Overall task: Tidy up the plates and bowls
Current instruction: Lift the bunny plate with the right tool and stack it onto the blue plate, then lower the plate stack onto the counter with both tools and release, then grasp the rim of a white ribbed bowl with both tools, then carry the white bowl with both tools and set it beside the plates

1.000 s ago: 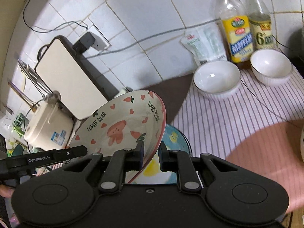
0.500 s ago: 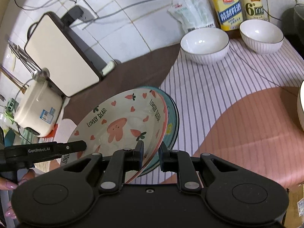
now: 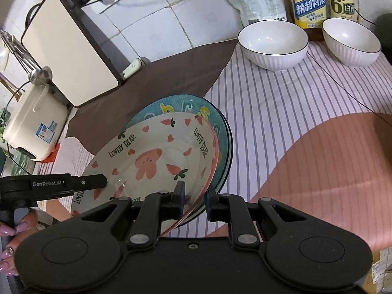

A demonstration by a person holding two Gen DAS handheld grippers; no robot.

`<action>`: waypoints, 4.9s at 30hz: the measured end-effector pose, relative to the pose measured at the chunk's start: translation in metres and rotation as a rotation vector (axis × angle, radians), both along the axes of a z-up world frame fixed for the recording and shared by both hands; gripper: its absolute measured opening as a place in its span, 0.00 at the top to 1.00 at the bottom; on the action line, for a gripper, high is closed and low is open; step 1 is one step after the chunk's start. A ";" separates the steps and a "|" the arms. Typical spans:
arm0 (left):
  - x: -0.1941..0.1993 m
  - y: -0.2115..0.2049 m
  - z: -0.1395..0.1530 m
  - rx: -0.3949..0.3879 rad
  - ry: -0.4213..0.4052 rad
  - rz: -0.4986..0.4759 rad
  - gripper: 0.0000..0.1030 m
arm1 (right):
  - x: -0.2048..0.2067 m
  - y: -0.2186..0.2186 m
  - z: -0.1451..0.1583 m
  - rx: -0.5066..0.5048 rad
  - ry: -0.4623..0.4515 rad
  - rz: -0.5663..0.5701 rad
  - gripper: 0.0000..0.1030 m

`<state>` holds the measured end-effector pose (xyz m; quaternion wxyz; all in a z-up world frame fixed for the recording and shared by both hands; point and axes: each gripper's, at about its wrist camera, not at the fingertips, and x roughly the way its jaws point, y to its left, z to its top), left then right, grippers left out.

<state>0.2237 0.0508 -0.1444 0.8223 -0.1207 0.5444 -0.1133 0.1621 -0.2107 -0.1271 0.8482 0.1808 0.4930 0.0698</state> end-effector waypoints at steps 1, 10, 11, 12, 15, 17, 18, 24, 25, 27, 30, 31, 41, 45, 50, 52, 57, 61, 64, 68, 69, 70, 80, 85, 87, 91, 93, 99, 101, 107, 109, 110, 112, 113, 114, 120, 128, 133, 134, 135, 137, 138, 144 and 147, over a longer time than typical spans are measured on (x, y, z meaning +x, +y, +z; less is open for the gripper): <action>0.001 0.000 -0.001 0.000 0.002 0.001 0.85 | 0.002 0.001 0.000 -0.007 0.000 0.004 0.79; 0.009 -0.002 -0.007 -0.001 0.011 -0.002 0.84 | 0.013 0.008 0.003 -0.061 0.009 0.008 0.79; 0.008 -0.002 -0.007 0.002 0.008 0.000 0.84 | 0.013 0.009 0.003 -0.066 0.008 0.010 0.79; 0.008 -0.003 -0.007 0.004 0.006 -0.002 0.84 | 0.014 0.009 0.004 -0.073 0.006 0.012 0.79; 0.008 -0.003 -0.007 -0.001 0.006 0.004 0.84 | 0.016 0.012 0.005 -0.094 0.004 0.022 0.79; 0.007 -0.003 -0.008 -0.002 0.005 0.008 0.84 | 0.017 0.017 0.006 -0.126 0.010 0.036 0.77; 0.006 -0.003 -0.008 -0.002 0.005 0.011 0.84 | 0.017 0.019 0.006 -0.145 0.011 0.042 0.76; 0.006 -0.006 -0.007 0.007 0.041 0.059 0.84 | 0.018 0.033 0.006 -0.270 0.007 0.059 0.69; 0.005 -0.009 -0.007 0.019 0.036 0.063 0.84 | 0.018 0.034 0.006 -0.278 0.012 0.057 0.68; 0.003 -0.010 -0.007 0.028 0.029 0.065 0.84 | 0.016 0.035 0.004 -0.295 0.011 0.060 0.67; 0.002 -0.007 -0.010 0.014 0.040 0.071 0.84 | 0.014 0.036 0.000 -0.311 0.013 0.064 0.67; 0.002 -0.008 -0.012 0.016 0.044 0.071 0.84 | 0.014 0.036 -0.002 -0.325 0.016 0.069 0.67; -0.004 -0.014 -0.011 0.052 0.011 0.060 0.84 | 0.010 0.046 -0.009 -0.433 -0.065 0.095 0.65; -0.005 -0.014 -0.013 0.057 0.005 0.067 0.84 | 0.010 0.048 -0.011 -0.439 -0.080 0.098 0.64; -0.006 -0.014 -0.014 0.055 0.005 0.075 0.84 | 0.009 0.047 -0.013 -0.436 -0.101 0.114 0.63; -0.006 -0.014 -0.014 0.050 0.009 0.084 0.84 | 0.009 0.046 -0.013 -0.431 -0.108 0.114 0.63; -0.012 -0.013 -0.011 0.051 0.011 0.087 0.84 | 0.005 0.044 -0.013 -0.438 -0.124 0.092 0.62; -0.025 -0.009 -0.002 0.026 -0.012 0.070 0.84 | -0.012 0.039 -0.001 -0.456 -0.180 0.050 0.62; -0.038 -0.009 0.013 0.015 -0.046 0.044 0.84 | -0.037 0.026 0.014 -0.391 -0.250 0.011 0.62; -0.056 -0.019 0.037 0.010 -0.109 -0.011 0.84 | -0.060 0.016 0.037 -0.399 -0.359 0.004 0.62; -0.061 -0.022 0.044 0.008 -0.125 -0.028 0.84 | -0.064 0.012 0.043 -0.393 -0.374 -0.002 0.62; -0.065 -0.024 0.049 0.006 -0.137 -0.044 0.84 | -0.069 0.010 0.048 -0.390 -0.389 -0.009 0.62; -0.108 -0.079 0.098 -0.020 -0.230 -0.190 0.66 | -0.133 -0.031 0.074 -0.421 -0.503 -0.074 0.58; -0.118 -0.117 0.106 -0.039 -0.277 -0.249 0.62 | -0.155 -0.060 0.072 -0.426 -0.508 -0.146 0.55; -0.122 -0.134 0.105 -0.045 -0.300 -0.273 0.60 | -0.163 -0.072 0.065 -0.434 -0.518 -0.170 0.50; -0.128 -0.169 0.102 -0.046 -0.334 -0.319 0.58 | -0.178 -0.093 0.048 -0.454 -0.515 -0.214 0.39; -0.129 -0.185 0.100 -0.065 -0.351 -0.329 0.54 | -0.181 -0.103 0.039 -0.463 -0.510 -0.233 0.36; -0.121 -0.227 0.089 -0.114 -0.386 -0.345 0.46 | -0.180 -0.128 0.010 -0.496 -0.477 -0.251 0.29; -0.118 -0.240 0.084 -0.116 -0.392 -0.359 0.43 | -0.177 -0.135 0.001 -0.509 -0.461 -0.259 0.29; -0.106 -0.279 0.060 -0.113 -0.392 -0.400 0.38 | -0.166 -0.160 -0.025 -0.508 -0.441 -0.300 0.11; -0.101 -0.290 0.051 -0.117 -0.382 -0.421 0.36 | -0.160 -0.167 -0.034 -0.503 -0.420 -0.300 0.11; -0.099 -0.296 0.045 -0.121 -0.378 -0.430 0.31 | -0.155 -0.170 -0.039 -0.499 -0.403 -0.291 0.11; -0.095 -0.303 0.035 -0.130 -0.386 -0.424 0.25 | -0.149 -0.175 -0.047 -0.497 -0.381 -0.281 0.11; -0.093 -0.306 0.030 -0.128 -0.384 -0.416 0.24 | -0.146 -0.177 -0.050 -0.498 -0.378 -0.285 0.11; -0.090 -0.311 0.025 -0.129 -0.370 -0.413 0.24 | -0.143 -0.179 -0.054 -0.498 -0.379 -0.290 0.11; -0.073 -0.340 -0.001 -0.123 -0.272 -0.448 0.24 | -0.130 -0.192 -0.068 -0.504 -0.394 -0.312 0.10; -0.053 -0.366 -0.021 -0.108 -0.167 -0.441 0.44 | -0.117 -0.194 -0.072 -0.490 -0.424 -0.276 0.09; -0.050 -0.369 -0.024 -0.109 -0.130 -0.442 0.62 | -0.113 -0.196 -0.073 -0.489 -0.427 -0.276 0.08; -0.049 -0.369 -0.024 -0.116 -0.127 -0.444 0.67 | -0.113 -0.196 -0.074 -0.500 -0.434 -0.278 0.08; -0.050 -0.370 -0.023 -0.126 -0.121 -0.447 0.73 | -0.114 -0.194 -0.074 -0.502 -0.434 -0.279 0.08; -0.051 -0.372 -0.021 -0.137 -0.112 -0.458 0.83 | -0.113 -0.193 -0.074 -0.506 -0.434 -0.278 0.08; -0.052 -0.374 -0.020 -0.128 -0.114 -0.460 0.84 | -0.113 -0.192 -0.073 -0.508 -0.433 -0.279 0.08; -0.055 -0.372 -0.016 -0.097 -0.112 -0.462 0.84 | -0.114 -0.192 -0.071 -0.474 -0.425 -0.272 0.08; -0.055 -0.363 -0.013 -0.099 -0.099 -0.453 0.84 | -0.115 -0.185 -0.067 -0.468 -0.428 -0.257 0.08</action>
